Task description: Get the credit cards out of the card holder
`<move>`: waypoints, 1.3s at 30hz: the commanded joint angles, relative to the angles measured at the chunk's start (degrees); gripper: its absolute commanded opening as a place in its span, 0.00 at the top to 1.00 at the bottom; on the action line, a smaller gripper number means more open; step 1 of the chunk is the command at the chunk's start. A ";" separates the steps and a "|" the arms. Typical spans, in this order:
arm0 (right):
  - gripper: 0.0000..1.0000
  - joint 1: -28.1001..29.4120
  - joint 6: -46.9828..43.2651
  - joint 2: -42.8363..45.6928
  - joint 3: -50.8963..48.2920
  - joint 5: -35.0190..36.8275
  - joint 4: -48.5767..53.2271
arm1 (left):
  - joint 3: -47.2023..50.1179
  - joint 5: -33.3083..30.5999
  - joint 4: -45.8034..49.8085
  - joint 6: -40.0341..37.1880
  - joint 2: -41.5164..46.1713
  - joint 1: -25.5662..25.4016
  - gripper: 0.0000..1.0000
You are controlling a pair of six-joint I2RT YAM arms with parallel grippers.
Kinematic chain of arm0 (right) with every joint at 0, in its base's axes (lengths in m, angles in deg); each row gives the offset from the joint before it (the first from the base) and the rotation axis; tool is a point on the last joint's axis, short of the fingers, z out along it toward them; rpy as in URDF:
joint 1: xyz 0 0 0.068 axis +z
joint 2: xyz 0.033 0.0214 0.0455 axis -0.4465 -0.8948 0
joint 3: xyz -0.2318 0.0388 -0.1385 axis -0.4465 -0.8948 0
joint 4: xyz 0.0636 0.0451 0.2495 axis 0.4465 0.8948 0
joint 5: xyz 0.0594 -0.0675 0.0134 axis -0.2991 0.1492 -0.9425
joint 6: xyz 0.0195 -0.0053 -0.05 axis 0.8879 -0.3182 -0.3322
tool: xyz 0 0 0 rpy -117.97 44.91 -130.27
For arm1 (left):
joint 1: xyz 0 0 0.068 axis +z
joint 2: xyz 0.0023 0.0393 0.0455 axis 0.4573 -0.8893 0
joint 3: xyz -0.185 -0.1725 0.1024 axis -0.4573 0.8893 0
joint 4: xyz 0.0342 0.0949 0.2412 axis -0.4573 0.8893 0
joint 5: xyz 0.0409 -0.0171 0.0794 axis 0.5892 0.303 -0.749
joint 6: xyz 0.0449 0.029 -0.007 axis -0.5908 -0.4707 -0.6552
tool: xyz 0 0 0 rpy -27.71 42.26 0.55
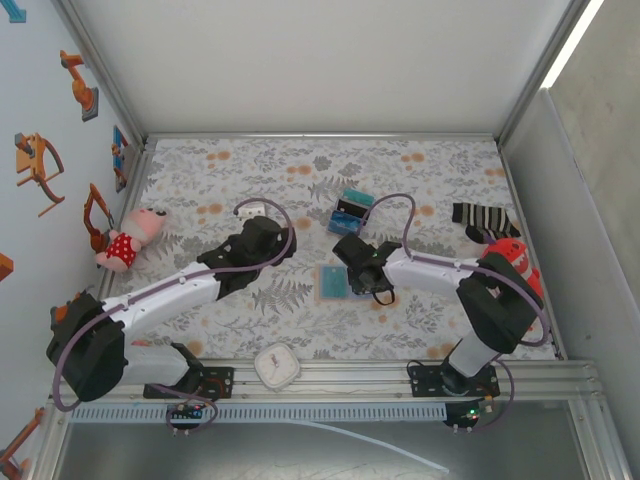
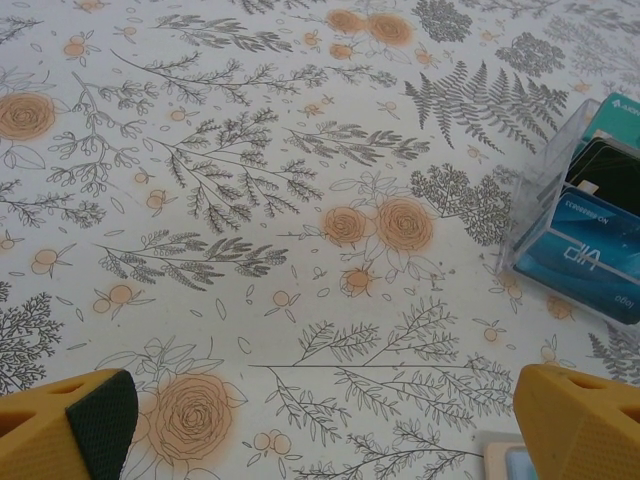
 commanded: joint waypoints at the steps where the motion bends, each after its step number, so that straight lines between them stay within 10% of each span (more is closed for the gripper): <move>1: 0.70 -0.33 -0.35 2.56 -0.28 1.77 2.36 | -2.38 -0.05 -0.63 -2.24 -1.19 -0.88 0.03; 16: 0.86 -1.50 0.78 6.65 -3.00 -0.59 2.68 | -3.58 7.64 -4.32 -9.91 -6.68 -3.30 0.03; 39: 0.85 -10.97 2.45 8.75 -6.53 -28.23 -14.38 | -3.08 12.11 -1.29 -9.19 -19.24 -9.85 0.01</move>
